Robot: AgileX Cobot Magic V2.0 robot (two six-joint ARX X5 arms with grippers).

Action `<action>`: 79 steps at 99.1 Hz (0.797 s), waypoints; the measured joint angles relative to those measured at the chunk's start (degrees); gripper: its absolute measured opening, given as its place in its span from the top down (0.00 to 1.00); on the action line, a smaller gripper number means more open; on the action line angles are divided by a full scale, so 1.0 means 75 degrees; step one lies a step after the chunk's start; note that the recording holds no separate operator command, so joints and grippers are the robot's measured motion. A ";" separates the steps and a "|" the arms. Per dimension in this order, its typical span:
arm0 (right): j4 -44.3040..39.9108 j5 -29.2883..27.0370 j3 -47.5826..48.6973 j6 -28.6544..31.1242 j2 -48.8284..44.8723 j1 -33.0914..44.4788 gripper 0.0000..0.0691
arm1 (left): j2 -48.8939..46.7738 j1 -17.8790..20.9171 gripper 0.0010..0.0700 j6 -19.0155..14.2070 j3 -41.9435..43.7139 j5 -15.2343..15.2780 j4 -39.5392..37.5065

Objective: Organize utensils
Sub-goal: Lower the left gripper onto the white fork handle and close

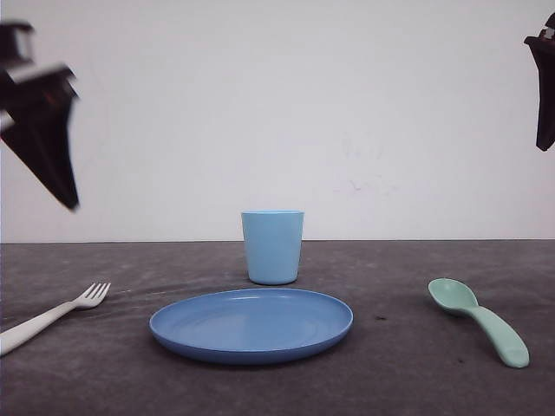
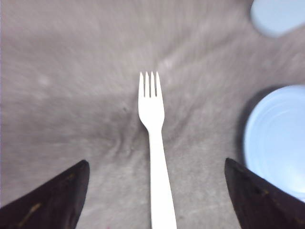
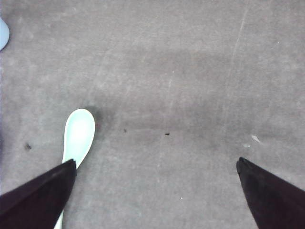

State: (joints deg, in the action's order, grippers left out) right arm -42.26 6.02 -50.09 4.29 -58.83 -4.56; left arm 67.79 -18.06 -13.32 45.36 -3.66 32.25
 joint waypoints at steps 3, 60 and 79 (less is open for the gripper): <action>0.0000 0.0000 0.0000 0.0000 0.0000 0.0000 0.02 | 0.0184 -0.0090 0.21 -0.0032 0.0000 0.0079 -0.0064; -0.0064 0.0000 0.0000 0.0000 0.0000 0.0000 0.02 | 0.2244 -0.0886 0.21 -0.0466 0.0000 0.0883 -0.1204; -0.0085 0.0000 0.0000 0.0000 0.0000 0.0000 0.02 | 0.2442 -0.0924 0.21 -0.0504 0.0023 0.1090 -0.1262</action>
State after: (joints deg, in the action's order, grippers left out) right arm -42.89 6.02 -50.09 4.29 -58.83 -4.56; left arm 86.11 -24.99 -17.10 45.54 4.51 22.79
